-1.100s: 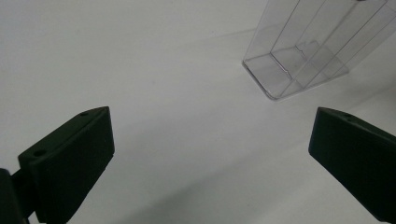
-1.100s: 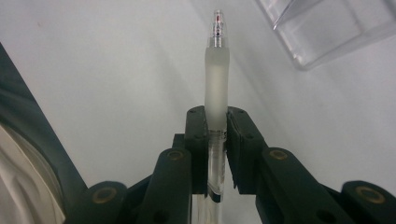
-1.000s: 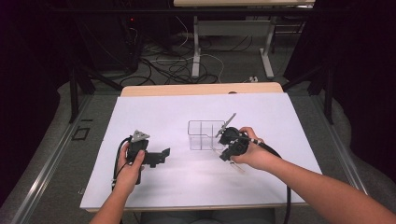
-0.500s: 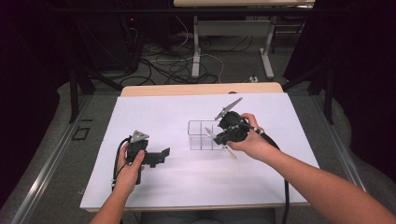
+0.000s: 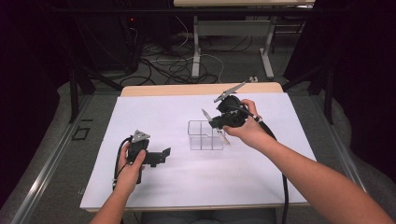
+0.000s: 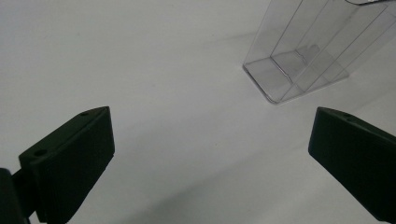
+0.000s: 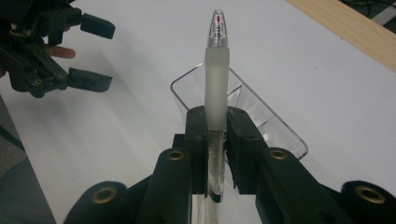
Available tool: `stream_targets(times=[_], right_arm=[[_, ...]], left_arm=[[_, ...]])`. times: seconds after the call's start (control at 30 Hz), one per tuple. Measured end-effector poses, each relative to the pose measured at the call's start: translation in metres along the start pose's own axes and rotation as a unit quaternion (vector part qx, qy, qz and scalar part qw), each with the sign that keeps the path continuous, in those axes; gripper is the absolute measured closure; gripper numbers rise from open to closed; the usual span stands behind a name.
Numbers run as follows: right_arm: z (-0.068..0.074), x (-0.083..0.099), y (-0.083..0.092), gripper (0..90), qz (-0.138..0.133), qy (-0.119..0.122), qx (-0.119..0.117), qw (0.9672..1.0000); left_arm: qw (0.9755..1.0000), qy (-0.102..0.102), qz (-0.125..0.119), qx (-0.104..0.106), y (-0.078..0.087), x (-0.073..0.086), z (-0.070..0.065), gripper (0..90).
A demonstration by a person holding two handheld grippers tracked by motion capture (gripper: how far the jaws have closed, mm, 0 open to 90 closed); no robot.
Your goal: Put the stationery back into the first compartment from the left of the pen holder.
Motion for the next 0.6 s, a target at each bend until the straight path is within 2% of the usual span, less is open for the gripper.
stream_targets(times=[0.13,0.23,0.33,0.6], right_arm=[[-0.001,-0.007,-0.003,79.6,-0.011,-0.003,0.005,0.9999],[-0.002,-0.011,-0.007,79.6,-0.021,-0.003,0.009,0.9997],[-0.002,-0.015,-0.012,79.7,-0.029,-0.004,0.013,0.9995],[-0.002,-0.025,-0.026,79.7,-0.050,-0.016,0.017,0.9985]], left_arm=[[1.0000,-0.006,0.003,0.001,0.000,0.000,0.001,0.4],[1.0000,-0.001,0.003,0.002,-0.001,0.000,0.000,0.4],[1.0000,-0.006,0.006,0.002,-0.001,0.000,0.001,0.4],[1.0000,-0.002,0.005,0.001,-0.001,0.000,0.001,0.4]])
Point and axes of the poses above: each handheld gripper's, and its own axes: y roughly backward along the jaws, x roughly out of its underside, z roughly to its left, the point moved 6 cm from there along -y, roughly forward along the jaws, and after that the axes turned 15 degrees about -z, right-handed, at the moved point
